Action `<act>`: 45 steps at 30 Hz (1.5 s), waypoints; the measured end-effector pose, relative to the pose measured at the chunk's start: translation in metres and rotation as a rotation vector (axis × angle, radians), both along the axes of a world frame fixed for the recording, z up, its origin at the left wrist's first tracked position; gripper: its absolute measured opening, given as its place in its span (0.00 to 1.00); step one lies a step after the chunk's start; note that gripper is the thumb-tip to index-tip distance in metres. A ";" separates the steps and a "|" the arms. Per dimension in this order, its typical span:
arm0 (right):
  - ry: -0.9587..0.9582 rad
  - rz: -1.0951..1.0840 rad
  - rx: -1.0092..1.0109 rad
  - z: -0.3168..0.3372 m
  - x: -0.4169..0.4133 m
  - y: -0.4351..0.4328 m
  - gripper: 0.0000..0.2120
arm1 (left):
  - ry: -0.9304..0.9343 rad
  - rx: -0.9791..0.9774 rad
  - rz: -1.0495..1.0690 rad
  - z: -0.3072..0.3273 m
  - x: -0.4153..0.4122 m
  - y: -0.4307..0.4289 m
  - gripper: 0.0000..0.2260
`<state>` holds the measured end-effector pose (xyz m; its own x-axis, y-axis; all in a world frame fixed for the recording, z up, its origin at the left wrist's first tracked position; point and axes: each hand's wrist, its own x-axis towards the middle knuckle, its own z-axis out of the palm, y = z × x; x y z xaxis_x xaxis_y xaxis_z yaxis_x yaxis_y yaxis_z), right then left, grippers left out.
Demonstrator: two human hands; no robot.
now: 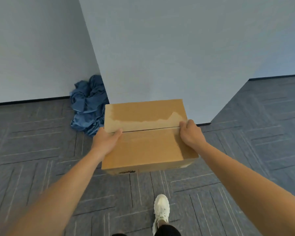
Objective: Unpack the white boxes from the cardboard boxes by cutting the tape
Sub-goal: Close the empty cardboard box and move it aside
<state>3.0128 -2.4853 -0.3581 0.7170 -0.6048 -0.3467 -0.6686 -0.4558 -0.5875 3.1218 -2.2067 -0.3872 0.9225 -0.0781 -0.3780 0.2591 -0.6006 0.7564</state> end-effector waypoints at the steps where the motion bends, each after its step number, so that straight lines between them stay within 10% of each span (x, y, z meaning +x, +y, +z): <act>1: 0.014 0.019 0.009 -0.018 0.021 -0.015 0.21 | 0.004 0.031 0.011 -0.014 0.019 -0.015 0.20; 16: 0.099 0.093 -0.012 -0.298 0.222 -0.099 0.22 | 0.063 0.123 0.064 -0.294 0.206 -0.093 0.22; 27: 0.062 0.025 -0.139 -0.388 0.268 -0.097 0.21 | -0.078 0.132 0.033 -0.374 0.236 -0.091 0.23; 39: -0.071 -0.182 0.359 -0.379 0.269 -0.088 0.24 | 0.419 -0.533 0.539 -0.372 0.215 -0.027 0.28; 41: -0.085 -0.316 0.519 -0.387 0.247 -0.100 0.20 | 0.381 -0.331 0.460 -0.382 0.202 -0.014 0.20; 45: 0.258 0.141 0.260 -0.431 0.184 -0.118 0.24 | 0.373 0.218 0.119 -0.428 0.165 0.008 0.16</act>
<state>3.1969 -2.6031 -0.7888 0.6560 -0.3746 -0.6553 -0.7509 -0.4121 -0.5161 3.2864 -2.1983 -0.8152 0.7177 0.1386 -0.6824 0.5671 -0.6849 0.4574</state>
